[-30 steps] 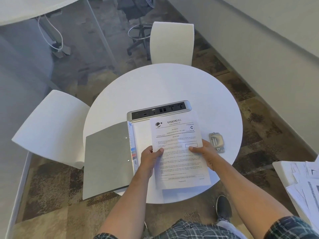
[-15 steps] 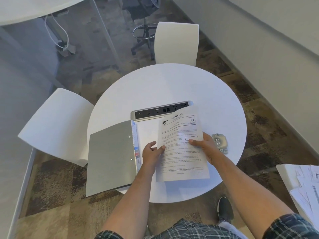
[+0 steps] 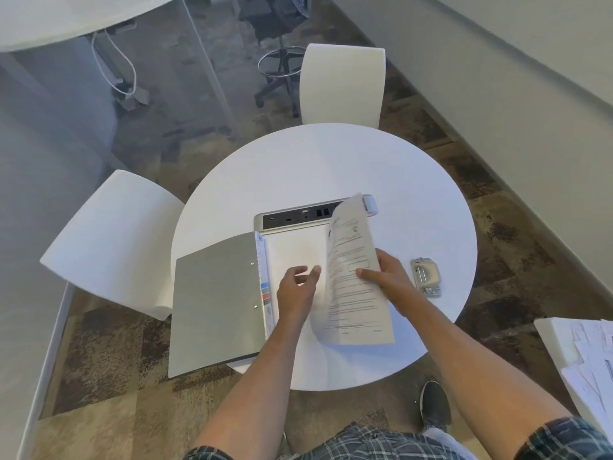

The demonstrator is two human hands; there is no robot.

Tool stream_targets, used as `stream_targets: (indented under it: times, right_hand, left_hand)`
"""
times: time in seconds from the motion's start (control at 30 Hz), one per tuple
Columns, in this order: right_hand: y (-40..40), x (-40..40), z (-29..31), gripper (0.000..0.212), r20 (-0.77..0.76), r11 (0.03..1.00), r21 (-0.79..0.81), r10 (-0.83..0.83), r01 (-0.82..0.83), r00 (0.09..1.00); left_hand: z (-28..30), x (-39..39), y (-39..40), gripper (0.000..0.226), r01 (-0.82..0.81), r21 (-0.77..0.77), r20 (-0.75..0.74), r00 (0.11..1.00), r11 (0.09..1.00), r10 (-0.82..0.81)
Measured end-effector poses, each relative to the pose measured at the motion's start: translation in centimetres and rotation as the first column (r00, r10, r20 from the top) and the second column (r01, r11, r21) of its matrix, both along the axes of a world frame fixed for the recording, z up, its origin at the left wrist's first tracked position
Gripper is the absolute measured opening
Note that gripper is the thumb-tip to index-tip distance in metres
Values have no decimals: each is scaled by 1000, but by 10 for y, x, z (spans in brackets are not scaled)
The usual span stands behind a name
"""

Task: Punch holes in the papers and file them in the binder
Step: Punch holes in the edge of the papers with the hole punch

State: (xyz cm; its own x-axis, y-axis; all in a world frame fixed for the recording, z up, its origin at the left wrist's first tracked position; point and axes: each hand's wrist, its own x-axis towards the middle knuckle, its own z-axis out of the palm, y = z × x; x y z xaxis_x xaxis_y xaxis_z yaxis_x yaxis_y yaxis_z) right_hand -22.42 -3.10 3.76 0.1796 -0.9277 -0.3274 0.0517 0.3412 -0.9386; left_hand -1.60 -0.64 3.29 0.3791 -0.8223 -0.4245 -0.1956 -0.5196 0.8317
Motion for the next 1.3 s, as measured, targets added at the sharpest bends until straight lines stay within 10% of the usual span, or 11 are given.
stream_targets:
  times: [0.17, 0.33, 0.47, 0.57, 0.67, 1.3]
  right_hand:
    - [-3, 28, 14, 55, -24, 938, -12, 346, -347, 938]
    - [1, 30, 1, 24, -178, 917, -5, 392, -399, 903]
    - [-4, 0, -24, 12, -376, 999, -33, -24, 12, 926]
    - [-4, -40, -41, 21, -676, 918, -161, -371, 364, 637]
    - [1, -76, -55, 38, -836, 878, -156, -362, 453, 413]
    - [0, -34, -60, 18, -625, 945, 80, -200, 317, 754]
  left_hand:
    - [19, -8, -7, 82, 155, -126, -406, 893, 980, -193]
    - [17, 8, -9, 20, 98, -28, -280, 954, 995, -102]
    - [8, 20, 1, 32, 93, 116, -157, 985, 989, -75]
    - [-6, 25, 9, 29, 47, 187, -133, 991, 981, -23]
    - [-25, 29, 16, 31, 19, 223, -141, 990, 975, 13]
    - [-55, 23, 22, 35, -67, 244, -214, 969, 967, 121]
